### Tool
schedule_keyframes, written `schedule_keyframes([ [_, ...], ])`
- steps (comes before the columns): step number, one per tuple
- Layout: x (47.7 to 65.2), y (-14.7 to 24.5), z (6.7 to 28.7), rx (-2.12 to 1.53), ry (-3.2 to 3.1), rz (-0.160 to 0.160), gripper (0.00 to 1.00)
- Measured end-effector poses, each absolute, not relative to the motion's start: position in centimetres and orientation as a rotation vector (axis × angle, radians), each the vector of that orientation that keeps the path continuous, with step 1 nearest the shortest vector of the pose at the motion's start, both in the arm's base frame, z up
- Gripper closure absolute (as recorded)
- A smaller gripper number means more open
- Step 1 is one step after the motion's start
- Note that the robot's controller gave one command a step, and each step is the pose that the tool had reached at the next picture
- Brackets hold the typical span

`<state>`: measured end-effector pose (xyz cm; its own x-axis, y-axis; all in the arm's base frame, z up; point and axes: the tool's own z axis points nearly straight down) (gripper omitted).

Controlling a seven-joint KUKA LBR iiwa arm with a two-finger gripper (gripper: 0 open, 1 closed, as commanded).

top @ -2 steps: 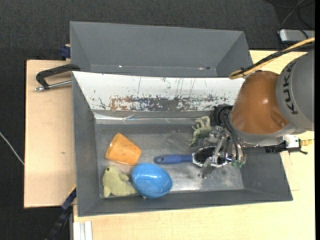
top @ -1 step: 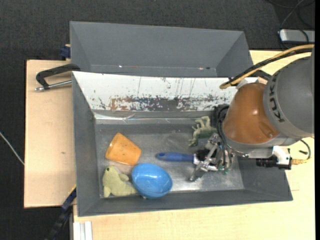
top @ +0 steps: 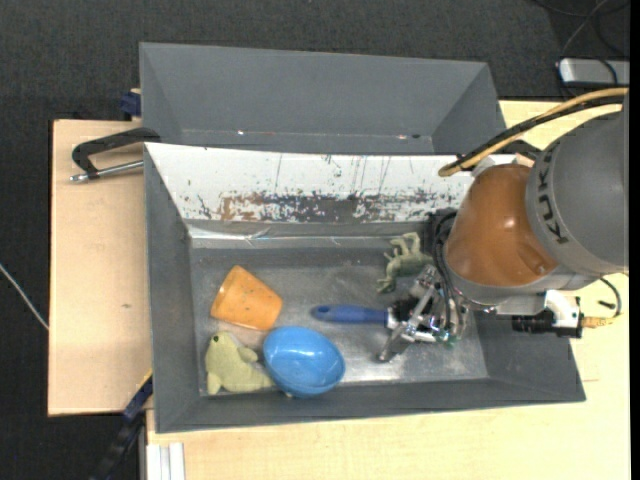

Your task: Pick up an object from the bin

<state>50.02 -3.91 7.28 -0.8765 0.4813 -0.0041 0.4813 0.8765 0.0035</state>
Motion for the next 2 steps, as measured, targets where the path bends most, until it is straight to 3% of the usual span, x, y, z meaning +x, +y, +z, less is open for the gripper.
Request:
schedule_keyframes([
  [1, 50.1, -3.9, 7.4, 0.779, 3.036, 0.003, 1.00],
  [2, 50.3, -3.9, 19.4, 0.776, 3.034, 0.004, 1.00],
])
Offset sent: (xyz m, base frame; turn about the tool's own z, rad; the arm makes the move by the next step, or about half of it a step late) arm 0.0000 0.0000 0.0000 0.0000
